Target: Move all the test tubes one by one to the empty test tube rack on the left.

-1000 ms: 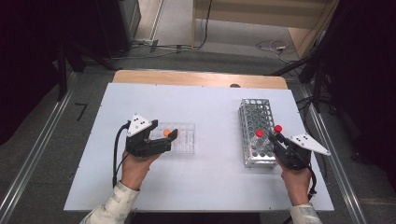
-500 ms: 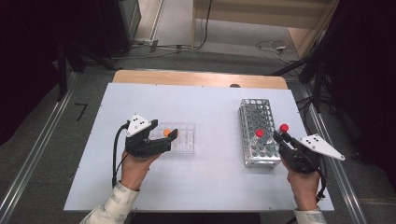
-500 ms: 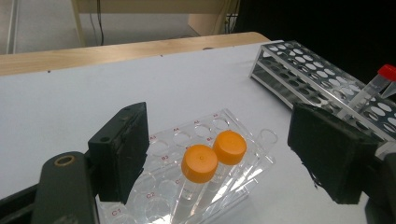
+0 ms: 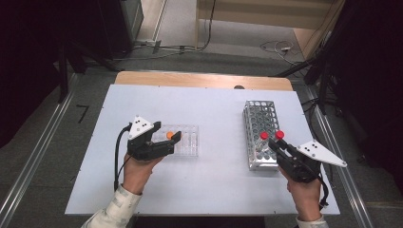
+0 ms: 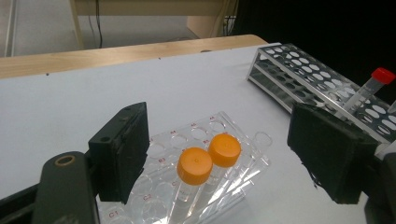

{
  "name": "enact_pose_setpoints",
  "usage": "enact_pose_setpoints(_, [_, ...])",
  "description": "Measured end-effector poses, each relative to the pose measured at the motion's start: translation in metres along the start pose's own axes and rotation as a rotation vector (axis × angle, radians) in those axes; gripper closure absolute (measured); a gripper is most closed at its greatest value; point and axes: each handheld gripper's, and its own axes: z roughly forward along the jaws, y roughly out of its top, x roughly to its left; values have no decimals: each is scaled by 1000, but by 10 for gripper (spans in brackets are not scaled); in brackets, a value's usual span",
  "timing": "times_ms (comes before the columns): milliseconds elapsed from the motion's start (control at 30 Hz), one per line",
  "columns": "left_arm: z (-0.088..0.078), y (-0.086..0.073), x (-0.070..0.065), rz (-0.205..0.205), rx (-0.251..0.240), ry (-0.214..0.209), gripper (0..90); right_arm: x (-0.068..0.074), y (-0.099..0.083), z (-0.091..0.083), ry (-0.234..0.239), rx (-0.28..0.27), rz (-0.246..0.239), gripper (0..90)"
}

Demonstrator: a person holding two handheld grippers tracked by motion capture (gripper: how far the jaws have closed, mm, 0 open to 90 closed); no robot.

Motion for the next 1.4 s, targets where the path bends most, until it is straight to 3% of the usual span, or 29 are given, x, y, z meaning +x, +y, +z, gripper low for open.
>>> enact_pose_setpoints(700, [-1, 1, -10, 17, 1, -25, 221, 72, -11, 52, 213, 108, -107, 719])
enact_pose_setpoints(967, [-1, 2, -23, 35, 5, -76, 240, 96, -11, 71, 265, 131, -134, 719])
enact_pose_setpoints(1167, [1, 1, -36, 53, 25, -150, 282, 113, -12, 84, 295, 145, -148, 719])
enact_pose_setpoints(1300, [4, -1, -45, 76, 42, -215, 353, 122, -13, 90, 318, 151, -160, 719])
enact_pose_setpoints(1400, [7, -4, -52, 104, 65, -235, 407, 129, -14, 92, 346, 158, -158, 719])
